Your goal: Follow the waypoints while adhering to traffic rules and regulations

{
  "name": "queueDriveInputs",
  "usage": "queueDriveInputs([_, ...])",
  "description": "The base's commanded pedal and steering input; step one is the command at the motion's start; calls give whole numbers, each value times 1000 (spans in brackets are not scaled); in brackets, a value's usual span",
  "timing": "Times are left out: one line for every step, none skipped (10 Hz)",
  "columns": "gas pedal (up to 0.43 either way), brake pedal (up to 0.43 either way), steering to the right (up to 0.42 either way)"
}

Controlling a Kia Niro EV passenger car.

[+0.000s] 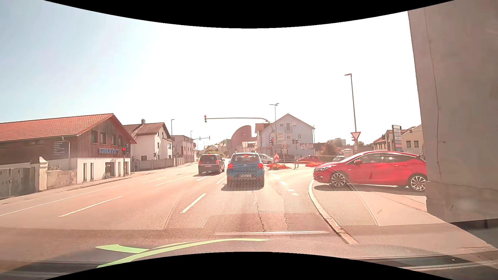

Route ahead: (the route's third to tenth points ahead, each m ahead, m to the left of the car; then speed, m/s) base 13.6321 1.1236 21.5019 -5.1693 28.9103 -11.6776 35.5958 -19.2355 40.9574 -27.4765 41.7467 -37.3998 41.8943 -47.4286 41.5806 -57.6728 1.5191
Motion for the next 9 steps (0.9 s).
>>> queueDriveInputs([0, 177, 10])
queueDriveInputs([0, 177, 10])
queueDriveInputs([0, 171, 10])
queueDriveInputs([0, 171, 10])
queueDriveInputs([0, 171, 10])
queueDriveInputs([0, 171, 10])
queueDriveInputs([0, 171, 10])
queueDriveInputs([0, 171, 10])
queueDriveInputs([0, 171, 10])
